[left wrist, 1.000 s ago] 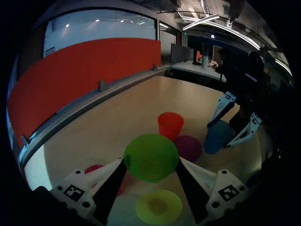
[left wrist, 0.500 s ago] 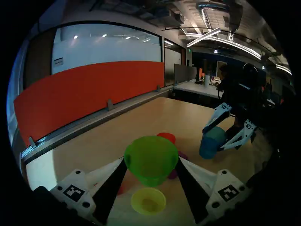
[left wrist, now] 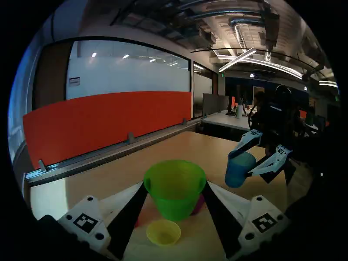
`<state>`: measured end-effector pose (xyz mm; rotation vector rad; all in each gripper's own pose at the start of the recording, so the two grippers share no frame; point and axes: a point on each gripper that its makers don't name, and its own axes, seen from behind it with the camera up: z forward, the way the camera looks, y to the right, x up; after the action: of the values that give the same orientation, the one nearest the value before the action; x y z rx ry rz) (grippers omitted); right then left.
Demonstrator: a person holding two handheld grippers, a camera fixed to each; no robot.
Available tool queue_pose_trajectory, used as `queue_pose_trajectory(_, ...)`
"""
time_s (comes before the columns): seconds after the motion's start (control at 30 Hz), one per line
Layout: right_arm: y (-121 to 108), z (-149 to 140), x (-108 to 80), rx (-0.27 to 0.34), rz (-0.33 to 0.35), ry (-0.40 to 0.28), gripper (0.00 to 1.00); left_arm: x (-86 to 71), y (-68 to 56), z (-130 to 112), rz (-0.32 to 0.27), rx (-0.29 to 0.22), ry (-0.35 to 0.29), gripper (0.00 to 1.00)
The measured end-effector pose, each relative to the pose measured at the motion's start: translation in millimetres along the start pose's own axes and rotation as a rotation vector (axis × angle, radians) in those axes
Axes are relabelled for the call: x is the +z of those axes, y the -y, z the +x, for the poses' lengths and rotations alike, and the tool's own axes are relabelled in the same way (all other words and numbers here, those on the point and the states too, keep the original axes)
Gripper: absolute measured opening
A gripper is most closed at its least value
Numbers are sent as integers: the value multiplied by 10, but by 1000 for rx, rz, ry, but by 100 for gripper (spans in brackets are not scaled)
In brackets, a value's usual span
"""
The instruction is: Pour water
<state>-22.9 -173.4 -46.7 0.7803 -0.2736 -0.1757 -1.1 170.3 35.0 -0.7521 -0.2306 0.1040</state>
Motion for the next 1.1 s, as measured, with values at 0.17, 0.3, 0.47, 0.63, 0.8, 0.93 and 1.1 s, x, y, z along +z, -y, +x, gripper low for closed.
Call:
queue_pose_trajectory(0.17,39,119,-20,-8,3,-25,92,-100,-49,87,7,-3,-51,87)
queue_pose_trajectory(0.3,58,219,-28,-6,4,-48,92,-167,-78,150,15,-17,-88,87)
queue_pose_trajectory(0.47,78,322,-35,-1,7,-75,92,-249,-148,197,8,-40,-122,87)
queue_pose_trajectory(0.63,88,427,-31,9,10,-101,92,-329,-216,239,3,-38,-153,87)
queue_pose_trajectory(0.8,87,513,-19,17,11,-123,92,-403,-286,251,2,-26,-171,87)
queue_pose_trajectory(0.93,91,565,-12,19,12,-135,92,-441,-316,225,9,-9,-174,87)
queue_pose_trajectory(1.1,102,625,1,16,16,-145,92,-478,-330,185,18,-6,-175,87)
